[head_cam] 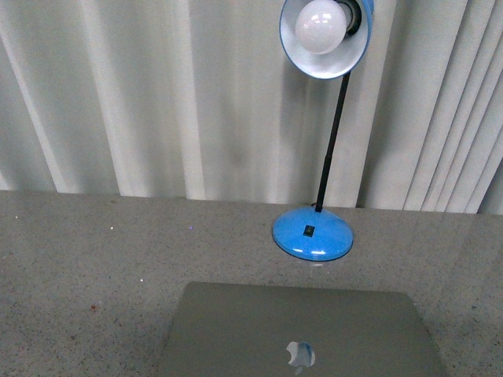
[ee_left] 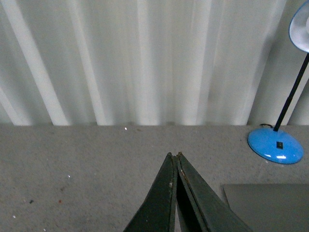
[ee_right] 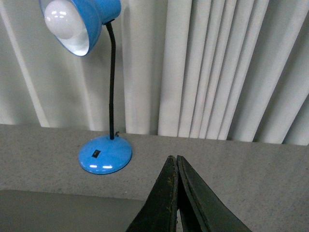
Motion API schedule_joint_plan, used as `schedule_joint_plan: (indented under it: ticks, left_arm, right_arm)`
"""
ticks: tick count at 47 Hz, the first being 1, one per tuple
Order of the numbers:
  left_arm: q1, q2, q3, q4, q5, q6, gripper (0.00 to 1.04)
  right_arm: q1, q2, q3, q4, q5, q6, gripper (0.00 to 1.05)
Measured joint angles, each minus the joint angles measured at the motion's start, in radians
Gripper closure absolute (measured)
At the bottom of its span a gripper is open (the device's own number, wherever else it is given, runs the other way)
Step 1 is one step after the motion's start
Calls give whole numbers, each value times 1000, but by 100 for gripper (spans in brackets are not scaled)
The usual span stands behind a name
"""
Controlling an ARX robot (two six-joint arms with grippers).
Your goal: Close laptop
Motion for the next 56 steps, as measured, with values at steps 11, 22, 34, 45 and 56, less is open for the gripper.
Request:
schedule_joint_plan:
  ticks: [11, 22, 34, 45, 56]
  left_arm:
    - [-3, -98, -114, 6, -1, -34, 101]
    - [-3, -173, -172, -4, -2, -43, 101]
    - [-3, -254, -211, -47, -2, -45, 101]
    - [-3, -357, -230, -124, -3, -47, 101]
    - [-3, -468, -230, -216, -2, -48, 101]
  right_arm:
    - [-118, -126, -95, -28, -124, 18, 102]
    - [-138, -231, -145, -82, -130, 21, 102]
    - [-138, -339, -183, -150, -130, 21, 102]
    - [-138, -402, -206, -179, -130, 21, 102]
    - [-138, -455, -206, -229, -130, 21, 102]
